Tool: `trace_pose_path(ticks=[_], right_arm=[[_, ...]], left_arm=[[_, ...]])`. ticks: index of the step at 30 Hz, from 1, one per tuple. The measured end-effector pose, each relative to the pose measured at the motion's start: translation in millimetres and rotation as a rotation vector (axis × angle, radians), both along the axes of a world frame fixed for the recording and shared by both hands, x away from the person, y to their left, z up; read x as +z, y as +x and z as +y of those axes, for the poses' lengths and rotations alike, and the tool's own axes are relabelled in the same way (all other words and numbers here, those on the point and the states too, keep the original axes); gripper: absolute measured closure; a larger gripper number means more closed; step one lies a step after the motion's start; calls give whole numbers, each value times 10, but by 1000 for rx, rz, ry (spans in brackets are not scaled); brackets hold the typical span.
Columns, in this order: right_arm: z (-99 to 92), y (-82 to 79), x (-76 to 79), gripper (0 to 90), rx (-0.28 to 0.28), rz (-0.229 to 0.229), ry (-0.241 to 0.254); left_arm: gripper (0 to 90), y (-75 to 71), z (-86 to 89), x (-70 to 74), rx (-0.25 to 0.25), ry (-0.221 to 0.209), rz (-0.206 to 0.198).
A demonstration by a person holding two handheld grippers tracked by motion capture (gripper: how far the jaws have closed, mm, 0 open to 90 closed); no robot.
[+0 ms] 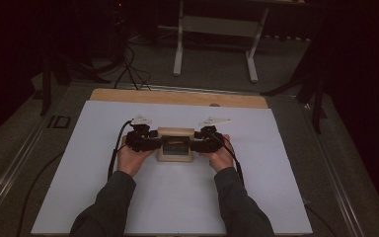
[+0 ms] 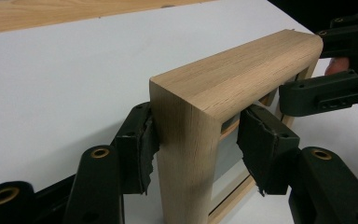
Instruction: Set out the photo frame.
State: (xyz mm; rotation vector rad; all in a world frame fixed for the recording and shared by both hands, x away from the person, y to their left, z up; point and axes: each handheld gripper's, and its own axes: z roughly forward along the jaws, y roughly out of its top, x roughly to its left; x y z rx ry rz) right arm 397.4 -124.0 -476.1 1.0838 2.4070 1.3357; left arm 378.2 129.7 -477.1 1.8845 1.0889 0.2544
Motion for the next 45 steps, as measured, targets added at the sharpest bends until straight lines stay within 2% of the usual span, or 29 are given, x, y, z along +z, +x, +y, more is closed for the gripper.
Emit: trace_pose_path(ticks=[15,24,29,45], right_arm=[[-24,-34,-4,444,1,5,5],[-66,-34,6,375,10,9,3],[-87,-33,17,355,10,11,8],[-102,-84,63,305,7,3,-18]], left_arm=[[465,-4,-9,-3,-9,-8,8],[377,8,-41,-31,-2,-8,21],[354,12,-2,-19,6,-17,34],[331,-128,171,74,27,-31,20]])
